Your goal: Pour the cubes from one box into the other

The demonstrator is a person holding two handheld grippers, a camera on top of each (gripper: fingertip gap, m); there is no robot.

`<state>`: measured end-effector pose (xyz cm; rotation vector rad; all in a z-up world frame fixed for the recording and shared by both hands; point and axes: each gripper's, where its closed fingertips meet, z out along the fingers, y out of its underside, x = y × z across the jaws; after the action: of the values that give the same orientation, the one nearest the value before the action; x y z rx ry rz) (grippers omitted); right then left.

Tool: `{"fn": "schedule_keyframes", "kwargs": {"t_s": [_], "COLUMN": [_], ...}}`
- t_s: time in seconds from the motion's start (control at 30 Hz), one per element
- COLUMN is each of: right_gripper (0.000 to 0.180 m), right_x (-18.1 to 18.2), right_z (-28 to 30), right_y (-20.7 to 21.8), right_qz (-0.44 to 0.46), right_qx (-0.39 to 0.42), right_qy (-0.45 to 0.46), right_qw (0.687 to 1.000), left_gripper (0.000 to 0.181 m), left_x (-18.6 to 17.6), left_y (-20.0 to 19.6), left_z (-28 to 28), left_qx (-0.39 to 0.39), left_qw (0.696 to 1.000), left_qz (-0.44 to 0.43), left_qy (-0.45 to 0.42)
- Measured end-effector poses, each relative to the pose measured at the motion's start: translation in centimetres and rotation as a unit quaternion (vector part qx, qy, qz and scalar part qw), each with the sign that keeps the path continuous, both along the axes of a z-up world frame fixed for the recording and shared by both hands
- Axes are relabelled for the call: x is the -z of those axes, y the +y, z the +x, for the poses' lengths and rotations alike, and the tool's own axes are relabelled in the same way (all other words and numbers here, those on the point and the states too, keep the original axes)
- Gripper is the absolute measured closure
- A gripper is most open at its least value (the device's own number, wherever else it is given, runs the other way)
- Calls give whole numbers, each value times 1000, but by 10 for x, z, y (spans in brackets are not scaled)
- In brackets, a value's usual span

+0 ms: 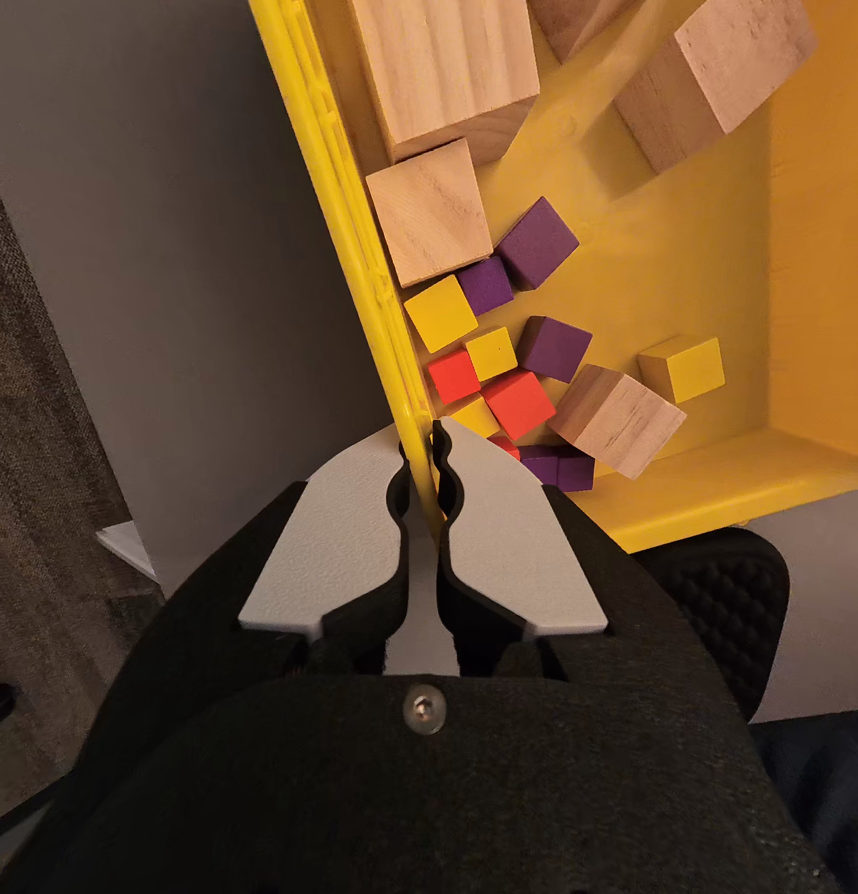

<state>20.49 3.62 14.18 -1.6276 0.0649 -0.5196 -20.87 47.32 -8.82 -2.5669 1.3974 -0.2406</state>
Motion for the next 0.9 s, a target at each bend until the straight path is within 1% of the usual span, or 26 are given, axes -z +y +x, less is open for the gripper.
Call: {"fn": "schedule_keyframes", "kwargs": {"t_s": [0.2,0.37,0.5,0.57,0.63,0.67,0.7,0.9], "right_gripper": [160,160,160,160,160,160,160,160], "right_x": [2,3,4,3,2,1,0,-3], "right_z": [-1,1,4,7,8,9,9,10], "right_y": [2,2,0,-3,-6,-7,-9,-10], "right_qz": [-3,-6,-9,-9,-6,-3,0,8], "right_qx": [-2,0,4,8,11,11,10,6], "right_qy": [1,0,1,0,-1,-1,1,3], "right_qw": [1000,1000,1000,1000,1000,1000,1000,1000], "left_gripper": [175,176,174,169,169,174,177,176], "left_x": [0,0,1,5,9,11,11,12], "left_y": [-8,-1,6,7,8,10,11,4], "left_z": [17,30,37,41,43,41,41,45], "left_qx": [7,-72,-109,-122,-119,-111,-97,-39], "left_qw": [1000,997,993,991,992,993,994,998], "left_qz": [-5,-39,-44,-49,-40,-26,-14,-2], "left_qy": [2,-7,-2,-1,14,28,39,40]}}
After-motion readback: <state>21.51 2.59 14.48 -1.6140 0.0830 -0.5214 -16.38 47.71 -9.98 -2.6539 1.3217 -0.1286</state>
